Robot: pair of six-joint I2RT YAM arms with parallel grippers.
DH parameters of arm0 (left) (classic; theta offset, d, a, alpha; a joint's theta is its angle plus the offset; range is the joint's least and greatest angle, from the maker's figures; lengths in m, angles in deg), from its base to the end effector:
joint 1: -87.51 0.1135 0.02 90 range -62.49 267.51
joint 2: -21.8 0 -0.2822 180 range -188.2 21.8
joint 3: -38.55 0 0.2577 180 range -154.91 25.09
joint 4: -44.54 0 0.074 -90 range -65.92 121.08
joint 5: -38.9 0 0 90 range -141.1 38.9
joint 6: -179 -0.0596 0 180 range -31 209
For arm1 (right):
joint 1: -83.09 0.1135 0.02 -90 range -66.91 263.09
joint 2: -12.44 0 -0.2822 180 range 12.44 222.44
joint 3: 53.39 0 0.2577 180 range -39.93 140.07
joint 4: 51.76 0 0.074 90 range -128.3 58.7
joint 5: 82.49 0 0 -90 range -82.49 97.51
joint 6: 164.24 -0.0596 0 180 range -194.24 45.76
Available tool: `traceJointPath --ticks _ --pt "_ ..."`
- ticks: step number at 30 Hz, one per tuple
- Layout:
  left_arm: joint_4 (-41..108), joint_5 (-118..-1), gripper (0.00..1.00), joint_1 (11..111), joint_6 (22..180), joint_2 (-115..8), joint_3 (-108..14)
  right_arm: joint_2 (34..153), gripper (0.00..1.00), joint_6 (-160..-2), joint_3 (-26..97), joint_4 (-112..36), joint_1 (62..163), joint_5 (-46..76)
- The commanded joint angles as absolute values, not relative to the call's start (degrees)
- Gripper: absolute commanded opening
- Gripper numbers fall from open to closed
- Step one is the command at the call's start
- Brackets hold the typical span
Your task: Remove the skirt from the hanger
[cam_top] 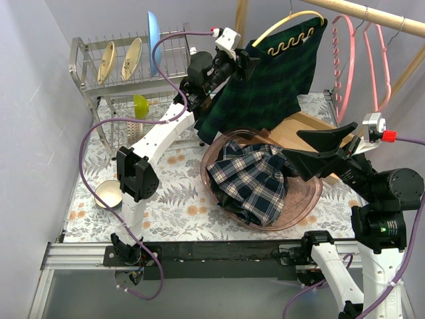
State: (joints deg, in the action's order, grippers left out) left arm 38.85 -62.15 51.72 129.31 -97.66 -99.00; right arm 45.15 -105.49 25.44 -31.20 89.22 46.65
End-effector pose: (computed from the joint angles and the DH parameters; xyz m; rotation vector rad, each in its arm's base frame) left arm 0.4258 -0.3211 0.4677 0.1181 1.4675 -1.2319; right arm 0.0652 0.0448 0.5036 -0.3731 1.2306 0.9466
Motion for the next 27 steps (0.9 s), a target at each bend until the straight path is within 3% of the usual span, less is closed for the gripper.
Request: traceJointPath --ticks 1,6,9,11,27 --pt "36.36 -64.55 0.59 51.74 127.32 -93.25 -99.45 44.61 0.87 -104.83 27.14 -32.32 89.51 45.92" --pt "34.34 -66.04 0.47 51.74 126.96 -95.88 -104.19 44.35 0.87 -104.92 26.78 -32.58 89.6 45.75" --pt "33.63 -68.49 0.22 51.74 128.19 -98.08 -107.87 44.26 0.87 -104.92 26.52 -32.5 89.6 45.57" --pt "32.84 -69.47 0.0 51.74 129.77 -99.4 -110.16 44.17 0.87 -104.83 26.26 -32.49 89.51 45.48" --pt "51.18 -63.58 0.0 51.56 136.37 -97.47 -110.0 44.43 0.87 -105.79 25.55 -34.07 89.6 44.69"
